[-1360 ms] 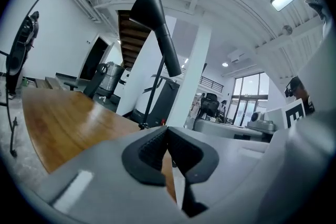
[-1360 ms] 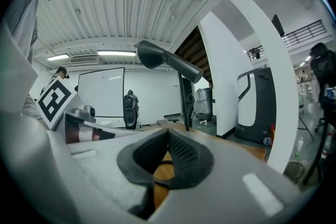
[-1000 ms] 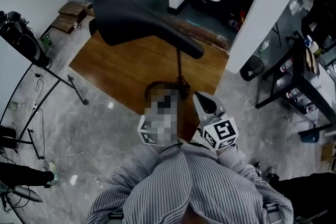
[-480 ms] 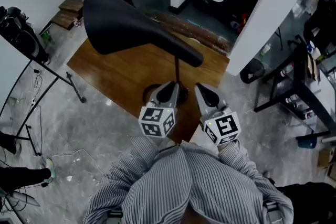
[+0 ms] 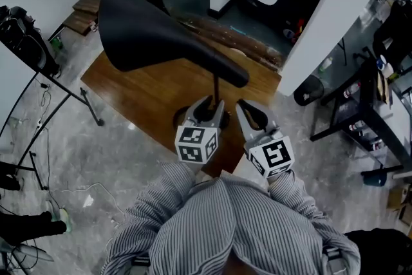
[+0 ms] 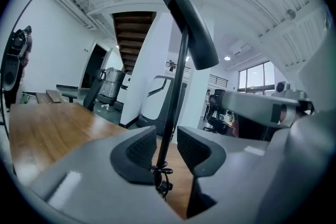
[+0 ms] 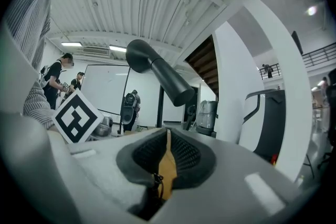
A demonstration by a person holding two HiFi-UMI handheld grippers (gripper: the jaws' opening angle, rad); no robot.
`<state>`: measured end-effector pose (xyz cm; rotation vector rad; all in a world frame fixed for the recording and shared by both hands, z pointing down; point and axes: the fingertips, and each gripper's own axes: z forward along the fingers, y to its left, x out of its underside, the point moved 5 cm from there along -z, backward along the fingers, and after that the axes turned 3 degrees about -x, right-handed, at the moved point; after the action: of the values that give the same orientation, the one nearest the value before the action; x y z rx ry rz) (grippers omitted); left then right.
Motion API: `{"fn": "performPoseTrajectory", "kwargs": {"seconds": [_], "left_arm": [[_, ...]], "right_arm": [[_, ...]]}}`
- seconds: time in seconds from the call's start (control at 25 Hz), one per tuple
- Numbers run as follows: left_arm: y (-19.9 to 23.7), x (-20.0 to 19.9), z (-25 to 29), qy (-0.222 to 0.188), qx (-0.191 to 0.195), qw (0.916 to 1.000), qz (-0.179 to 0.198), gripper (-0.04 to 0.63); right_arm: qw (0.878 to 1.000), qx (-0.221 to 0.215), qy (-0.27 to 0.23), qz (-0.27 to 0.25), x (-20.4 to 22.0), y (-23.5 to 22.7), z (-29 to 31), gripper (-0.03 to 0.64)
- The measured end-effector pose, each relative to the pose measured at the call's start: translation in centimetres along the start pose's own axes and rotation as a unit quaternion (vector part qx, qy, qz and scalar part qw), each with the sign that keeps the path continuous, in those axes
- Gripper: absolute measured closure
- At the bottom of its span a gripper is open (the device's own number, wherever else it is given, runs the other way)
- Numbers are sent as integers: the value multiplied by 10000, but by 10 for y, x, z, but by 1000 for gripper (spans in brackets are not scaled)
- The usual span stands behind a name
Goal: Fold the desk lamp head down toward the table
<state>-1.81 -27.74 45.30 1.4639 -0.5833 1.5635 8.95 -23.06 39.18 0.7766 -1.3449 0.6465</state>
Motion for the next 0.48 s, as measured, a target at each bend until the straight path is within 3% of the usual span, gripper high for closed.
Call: {"fn": "performPoseTrajectory", "kwargs": {"seconds": [0.16, 0.28, 0.48], "left_arm": [[0, 0, 7, 86, -9, 9999, 85, 542], [-3, -2, 7, 58, 4, 9999, 156, 546], [-2, 0, 10, 54, 50, 9999, 115, 546]], "right_arm": [[9991, 45, -29, -410, -14, 0, 0, 598], [9973, 202, -105, -694, -28, -4, -1, 584], [9892, 374, -35, -1413, -39, -14, 5, 468]]}}
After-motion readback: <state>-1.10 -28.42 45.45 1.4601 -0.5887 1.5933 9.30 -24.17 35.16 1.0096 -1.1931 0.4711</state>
